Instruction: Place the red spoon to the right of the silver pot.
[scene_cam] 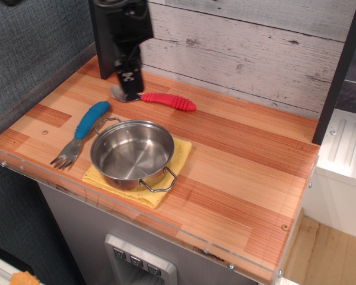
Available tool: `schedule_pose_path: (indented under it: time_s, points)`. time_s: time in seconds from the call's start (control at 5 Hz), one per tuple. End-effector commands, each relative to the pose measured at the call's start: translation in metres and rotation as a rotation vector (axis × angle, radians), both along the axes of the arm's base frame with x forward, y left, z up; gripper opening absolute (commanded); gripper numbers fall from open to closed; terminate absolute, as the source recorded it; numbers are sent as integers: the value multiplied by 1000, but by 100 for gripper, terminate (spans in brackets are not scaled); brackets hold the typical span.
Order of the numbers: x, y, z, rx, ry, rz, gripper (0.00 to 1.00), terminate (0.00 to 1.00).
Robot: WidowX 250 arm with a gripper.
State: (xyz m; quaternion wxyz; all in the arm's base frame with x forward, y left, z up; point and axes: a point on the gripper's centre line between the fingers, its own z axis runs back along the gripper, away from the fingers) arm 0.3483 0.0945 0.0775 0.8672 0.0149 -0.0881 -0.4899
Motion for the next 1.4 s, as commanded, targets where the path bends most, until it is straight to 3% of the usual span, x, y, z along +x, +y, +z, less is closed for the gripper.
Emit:
schedule_pose_path:
  time_s: [0.0, 0.2, 0.4, 1.2]
  points:
    - [26, -18, -10, 49, -13, -166, 100, 0]
    - [32, -22, -19, 78, 4, -199, 100, 0]
    - [38, -24, -24, 109, -18, -195, 100, 0]
    - [45, -24, -56, 98, 45, -190, 100, 0]
